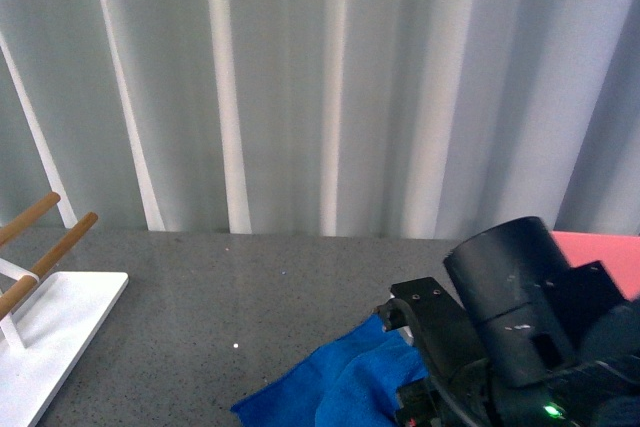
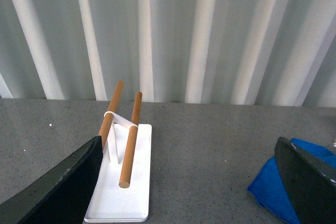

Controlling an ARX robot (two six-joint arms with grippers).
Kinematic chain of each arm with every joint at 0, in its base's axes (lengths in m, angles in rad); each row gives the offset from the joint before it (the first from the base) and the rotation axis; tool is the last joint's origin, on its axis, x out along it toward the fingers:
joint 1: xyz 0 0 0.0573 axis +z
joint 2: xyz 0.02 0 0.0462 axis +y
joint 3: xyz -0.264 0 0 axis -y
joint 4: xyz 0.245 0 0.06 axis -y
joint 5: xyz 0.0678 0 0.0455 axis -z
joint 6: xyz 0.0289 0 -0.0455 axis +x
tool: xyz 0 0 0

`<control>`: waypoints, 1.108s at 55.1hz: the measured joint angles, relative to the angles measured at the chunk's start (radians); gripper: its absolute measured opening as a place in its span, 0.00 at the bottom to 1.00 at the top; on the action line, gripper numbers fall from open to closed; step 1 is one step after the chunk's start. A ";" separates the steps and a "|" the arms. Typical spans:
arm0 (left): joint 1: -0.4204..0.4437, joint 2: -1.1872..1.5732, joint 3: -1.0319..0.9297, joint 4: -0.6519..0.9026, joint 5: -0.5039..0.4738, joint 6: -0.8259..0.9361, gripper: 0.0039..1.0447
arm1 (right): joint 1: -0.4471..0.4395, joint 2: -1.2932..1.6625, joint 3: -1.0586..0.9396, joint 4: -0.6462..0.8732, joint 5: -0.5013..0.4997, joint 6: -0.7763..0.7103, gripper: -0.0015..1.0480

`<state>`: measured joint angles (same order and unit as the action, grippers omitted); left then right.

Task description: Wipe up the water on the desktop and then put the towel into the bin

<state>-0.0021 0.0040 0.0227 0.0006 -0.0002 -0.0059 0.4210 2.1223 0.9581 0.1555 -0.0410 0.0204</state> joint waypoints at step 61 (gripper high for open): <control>0.000 -0.002 0.000 0.000 0.000 0.001 0.94 | 0.168 0.147 0.418 -0.050 -0.095 0.068 0.04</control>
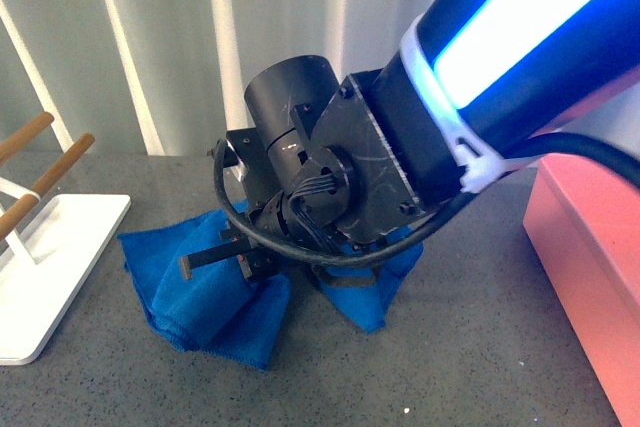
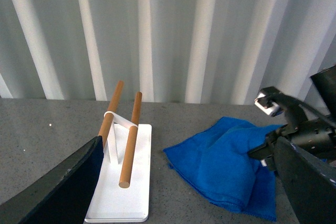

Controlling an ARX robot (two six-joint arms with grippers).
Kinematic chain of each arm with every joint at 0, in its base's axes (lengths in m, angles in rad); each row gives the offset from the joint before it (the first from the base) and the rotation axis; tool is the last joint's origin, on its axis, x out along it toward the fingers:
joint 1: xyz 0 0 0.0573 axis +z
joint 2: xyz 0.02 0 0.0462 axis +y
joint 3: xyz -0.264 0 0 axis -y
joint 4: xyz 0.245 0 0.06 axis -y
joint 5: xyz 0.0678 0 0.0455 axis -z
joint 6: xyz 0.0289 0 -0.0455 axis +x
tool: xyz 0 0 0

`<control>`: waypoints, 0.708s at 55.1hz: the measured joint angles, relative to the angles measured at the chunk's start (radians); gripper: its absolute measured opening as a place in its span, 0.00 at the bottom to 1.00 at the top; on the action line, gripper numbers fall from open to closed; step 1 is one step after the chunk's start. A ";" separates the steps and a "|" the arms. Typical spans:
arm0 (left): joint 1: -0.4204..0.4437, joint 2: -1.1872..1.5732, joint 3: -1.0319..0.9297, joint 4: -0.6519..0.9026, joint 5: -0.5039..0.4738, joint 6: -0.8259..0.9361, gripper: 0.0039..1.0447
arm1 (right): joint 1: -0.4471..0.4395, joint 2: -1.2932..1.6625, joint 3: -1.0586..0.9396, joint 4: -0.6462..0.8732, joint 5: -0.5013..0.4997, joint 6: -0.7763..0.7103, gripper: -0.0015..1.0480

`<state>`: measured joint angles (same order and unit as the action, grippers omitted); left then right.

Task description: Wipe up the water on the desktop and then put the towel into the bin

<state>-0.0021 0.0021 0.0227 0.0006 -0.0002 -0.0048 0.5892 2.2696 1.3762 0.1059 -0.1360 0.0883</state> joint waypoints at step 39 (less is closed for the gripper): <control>0.000 0.000 0.000 0.000 0.000 0.000 0.94 | -0.243 -0.647 0.150 -0.472 0.320 -0.211 0.04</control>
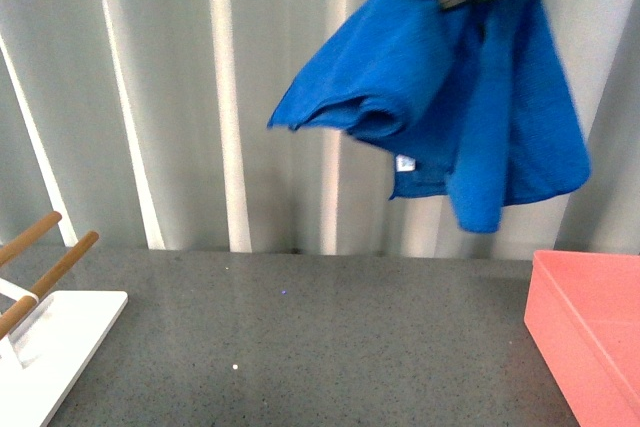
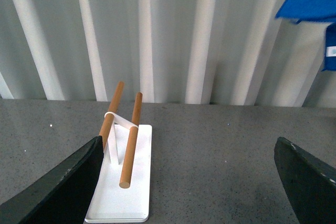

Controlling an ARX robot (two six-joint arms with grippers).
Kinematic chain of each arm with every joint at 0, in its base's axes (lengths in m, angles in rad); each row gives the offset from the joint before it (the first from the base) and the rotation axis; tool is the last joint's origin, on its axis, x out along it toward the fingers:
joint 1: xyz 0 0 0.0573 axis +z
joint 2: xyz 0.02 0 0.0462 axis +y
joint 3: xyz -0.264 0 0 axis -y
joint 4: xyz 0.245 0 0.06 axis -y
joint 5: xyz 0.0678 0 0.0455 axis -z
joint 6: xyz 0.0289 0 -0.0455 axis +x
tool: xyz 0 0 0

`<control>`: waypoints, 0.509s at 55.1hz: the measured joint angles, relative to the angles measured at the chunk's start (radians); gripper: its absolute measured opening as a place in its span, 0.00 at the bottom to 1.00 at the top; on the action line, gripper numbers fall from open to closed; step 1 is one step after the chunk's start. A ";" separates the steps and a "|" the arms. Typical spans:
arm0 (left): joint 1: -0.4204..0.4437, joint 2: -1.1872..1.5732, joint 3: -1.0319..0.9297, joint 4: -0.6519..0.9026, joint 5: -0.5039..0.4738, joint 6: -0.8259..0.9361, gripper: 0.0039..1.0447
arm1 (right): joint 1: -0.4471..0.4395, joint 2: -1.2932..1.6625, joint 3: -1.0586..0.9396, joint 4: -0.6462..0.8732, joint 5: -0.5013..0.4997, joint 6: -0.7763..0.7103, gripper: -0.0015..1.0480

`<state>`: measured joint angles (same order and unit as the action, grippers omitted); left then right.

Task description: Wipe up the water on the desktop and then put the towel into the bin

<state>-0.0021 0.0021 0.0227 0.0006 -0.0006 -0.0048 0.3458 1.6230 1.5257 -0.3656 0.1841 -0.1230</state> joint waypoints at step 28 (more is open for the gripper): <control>0.000 0.000 0.000 0.000 0.000 0.000 0.94 | -0.412 -0.048 -0.052 -0.164 0.237 -0.005 0.04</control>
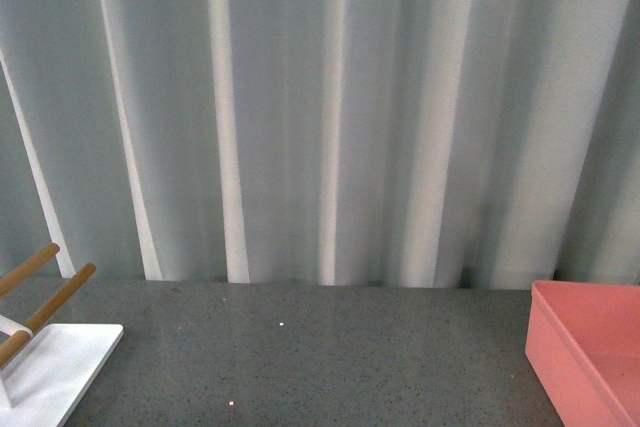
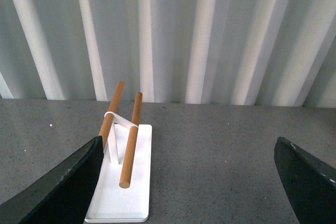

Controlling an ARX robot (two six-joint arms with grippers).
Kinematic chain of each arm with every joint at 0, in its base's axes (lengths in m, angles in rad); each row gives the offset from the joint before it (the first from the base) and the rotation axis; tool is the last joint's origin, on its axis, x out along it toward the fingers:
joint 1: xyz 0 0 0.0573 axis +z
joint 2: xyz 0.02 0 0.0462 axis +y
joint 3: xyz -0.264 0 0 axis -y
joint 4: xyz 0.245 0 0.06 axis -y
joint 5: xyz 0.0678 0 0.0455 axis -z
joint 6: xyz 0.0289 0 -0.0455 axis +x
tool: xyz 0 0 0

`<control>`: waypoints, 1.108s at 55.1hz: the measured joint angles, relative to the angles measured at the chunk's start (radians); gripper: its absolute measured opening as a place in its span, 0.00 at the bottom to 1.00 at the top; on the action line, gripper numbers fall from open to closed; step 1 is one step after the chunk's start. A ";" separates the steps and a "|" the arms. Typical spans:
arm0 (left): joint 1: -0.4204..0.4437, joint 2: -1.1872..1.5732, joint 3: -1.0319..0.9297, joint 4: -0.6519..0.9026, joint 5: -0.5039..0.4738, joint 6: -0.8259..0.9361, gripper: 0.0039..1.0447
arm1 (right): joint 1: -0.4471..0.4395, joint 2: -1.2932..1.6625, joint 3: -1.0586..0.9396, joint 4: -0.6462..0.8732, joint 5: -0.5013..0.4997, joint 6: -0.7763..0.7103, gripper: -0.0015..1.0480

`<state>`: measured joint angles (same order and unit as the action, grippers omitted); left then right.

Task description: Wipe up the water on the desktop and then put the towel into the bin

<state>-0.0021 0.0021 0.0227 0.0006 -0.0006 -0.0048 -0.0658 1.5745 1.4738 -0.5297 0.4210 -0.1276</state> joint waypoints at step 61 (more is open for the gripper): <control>0.000 0.000 0.000 0.000 0.000 0.000 0.94 | -0.026 0.064 -0.353 0.174 -0.103 0.112 0.71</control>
<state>-0.0021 0.0021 0.0227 0.0006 -0.0006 -0.0048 -0.0917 1.6382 1.1206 -0.3561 0.3180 -0.0154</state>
